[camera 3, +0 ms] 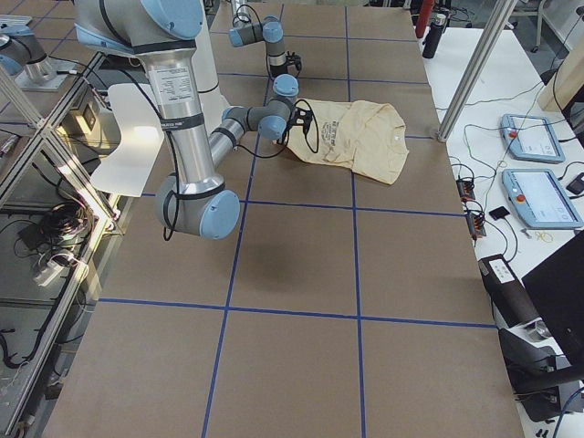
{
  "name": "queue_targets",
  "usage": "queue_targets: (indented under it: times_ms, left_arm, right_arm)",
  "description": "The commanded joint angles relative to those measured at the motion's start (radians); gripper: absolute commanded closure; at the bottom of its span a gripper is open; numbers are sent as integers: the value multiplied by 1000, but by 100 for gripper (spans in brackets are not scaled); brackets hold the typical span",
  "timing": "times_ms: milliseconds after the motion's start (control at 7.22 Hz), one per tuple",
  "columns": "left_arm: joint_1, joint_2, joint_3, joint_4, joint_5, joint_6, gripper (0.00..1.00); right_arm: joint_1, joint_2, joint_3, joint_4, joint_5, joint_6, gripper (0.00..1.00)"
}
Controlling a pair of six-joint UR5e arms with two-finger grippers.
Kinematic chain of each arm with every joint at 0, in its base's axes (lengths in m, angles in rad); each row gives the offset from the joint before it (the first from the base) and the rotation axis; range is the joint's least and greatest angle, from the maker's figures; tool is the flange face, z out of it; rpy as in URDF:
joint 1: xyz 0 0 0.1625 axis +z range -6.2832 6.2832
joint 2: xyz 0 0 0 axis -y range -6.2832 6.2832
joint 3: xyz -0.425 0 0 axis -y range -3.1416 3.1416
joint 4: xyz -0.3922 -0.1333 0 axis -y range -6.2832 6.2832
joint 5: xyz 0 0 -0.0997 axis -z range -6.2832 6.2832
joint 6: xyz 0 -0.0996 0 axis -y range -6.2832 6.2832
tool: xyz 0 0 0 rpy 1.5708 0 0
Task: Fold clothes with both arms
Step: 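Hold the hem corners with both grippers and lift them slightly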
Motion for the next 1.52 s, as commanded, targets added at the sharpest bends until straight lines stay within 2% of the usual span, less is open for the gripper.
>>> queue_targets:
  times_ms: [0, 277, 415, 554, 692, 1385]
  left_arm:
    - [-4, -8, -8, 12, -5, -1, 100]
    - [-15, -5, -34, 15, -6, 1, 100]
    - [-13, -8, -58, 85, -8, 11, 100]
    - [-13, -5, -127, 153, -8, 28, 100]
    - [-3, -2, -179, 181, -9, 27, 100]
    - [136, -4, -247, 195, -60, 13, 100]
  right_arm:
    - [0, 0, 2, 0, 0, 0, 100]
    - [2, -7, 12, -6, 14, 1, 100]
    - [2, -71, 59, -6, 21, 2, 100]
    - [2, -116, 110, -3, 29, 0, 100]
    - [2, -124, 117, 0, 34, 0, 100]
    - [0, -167, 115, 3, 328, 1, 100]
